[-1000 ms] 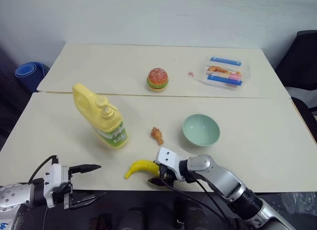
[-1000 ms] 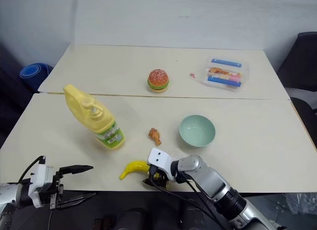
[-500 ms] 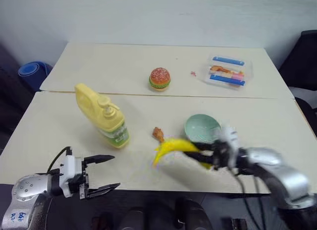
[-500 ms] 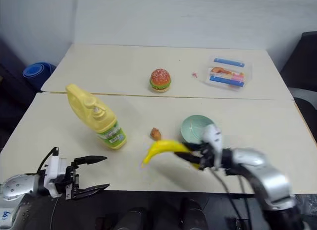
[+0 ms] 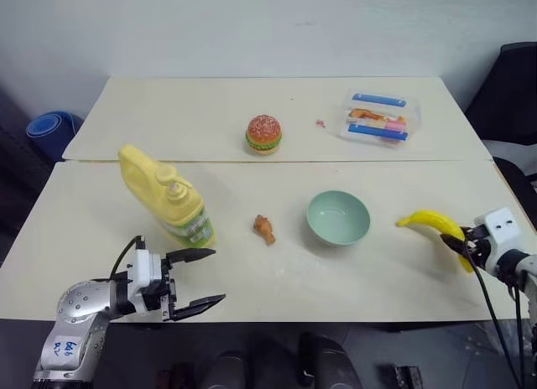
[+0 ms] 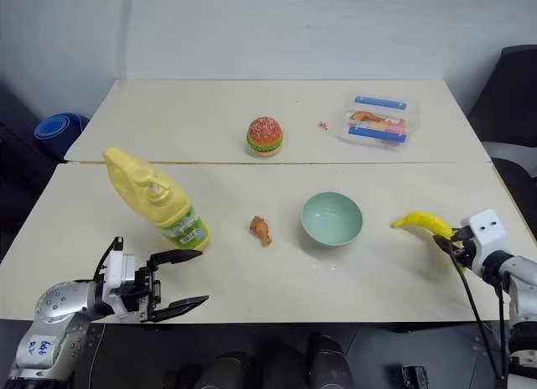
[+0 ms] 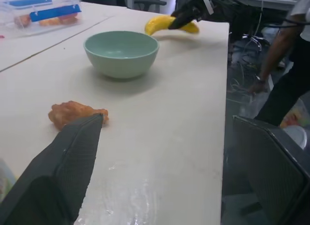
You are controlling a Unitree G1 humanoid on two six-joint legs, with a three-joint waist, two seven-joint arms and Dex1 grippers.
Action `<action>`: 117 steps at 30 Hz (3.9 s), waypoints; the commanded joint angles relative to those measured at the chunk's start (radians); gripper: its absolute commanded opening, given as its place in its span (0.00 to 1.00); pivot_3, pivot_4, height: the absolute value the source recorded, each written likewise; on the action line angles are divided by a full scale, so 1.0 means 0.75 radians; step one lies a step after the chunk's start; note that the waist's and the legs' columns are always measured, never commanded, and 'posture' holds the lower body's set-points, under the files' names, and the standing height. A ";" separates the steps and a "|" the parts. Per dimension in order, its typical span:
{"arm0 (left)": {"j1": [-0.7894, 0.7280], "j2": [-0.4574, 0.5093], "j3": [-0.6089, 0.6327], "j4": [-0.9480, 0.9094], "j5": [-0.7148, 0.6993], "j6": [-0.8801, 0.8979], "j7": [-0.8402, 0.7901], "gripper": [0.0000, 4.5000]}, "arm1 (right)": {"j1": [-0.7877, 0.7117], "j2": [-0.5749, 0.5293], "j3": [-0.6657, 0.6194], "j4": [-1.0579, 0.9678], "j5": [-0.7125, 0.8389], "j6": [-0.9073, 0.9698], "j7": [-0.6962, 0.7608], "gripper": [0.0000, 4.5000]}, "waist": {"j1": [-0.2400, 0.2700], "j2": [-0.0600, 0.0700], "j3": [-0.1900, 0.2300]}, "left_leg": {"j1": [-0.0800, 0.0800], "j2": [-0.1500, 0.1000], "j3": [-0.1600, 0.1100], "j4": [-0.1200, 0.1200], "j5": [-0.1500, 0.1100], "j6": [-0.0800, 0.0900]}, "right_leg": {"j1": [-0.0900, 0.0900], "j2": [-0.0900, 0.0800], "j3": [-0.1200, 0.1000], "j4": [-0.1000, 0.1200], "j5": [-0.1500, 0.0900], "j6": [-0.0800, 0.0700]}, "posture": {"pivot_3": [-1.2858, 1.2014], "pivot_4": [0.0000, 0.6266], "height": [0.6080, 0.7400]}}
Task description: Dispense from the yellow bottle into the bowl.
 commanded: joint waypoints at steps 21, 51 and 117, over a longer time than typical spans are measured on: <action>0.180 0.010 0.234 -0.008 -0.058 0.017 0.098 1.00 | -0.543 0.583 0.905 -1.035 0.082 1.170 -0.276 0.99 | 0.011 -0.008 -0.004 | -0.007 0.006 -0.005 0.001 -0.002 -0.005 | -0.012 0.006 0.000 -0.001 0.004 -0.007 | 0.52 0.24 1.00; 0.090 0.005 0.105 -0.123 -0.052 -0.001 0.056 1.00 | -0.099 0.070 0.153 -1.114 0.207 0.679 0.178 0.34 | 0.028 -0.012 -0.006 | -0.006 0.009 -0.003 0.001 -0.004 -0.004 | -0.009 0.010 0.002 -0.007 0.006 -0.006 | 0.52 0.24 1.00; -0.011 0.254 0.762 -0.454 -0.925 0.539 0.681 0.44 | -0.611 0.254 0.857 -1.062 -0.097 0.329 0.636 0.00 | 0.013 -0.009 0.000 | 0.000 0.015 -0.003 0.003 -0.003 -0.013 | -0.009 0.014 0.002 -0.004 0.005 -0.015 | 0.52 0.24 1.00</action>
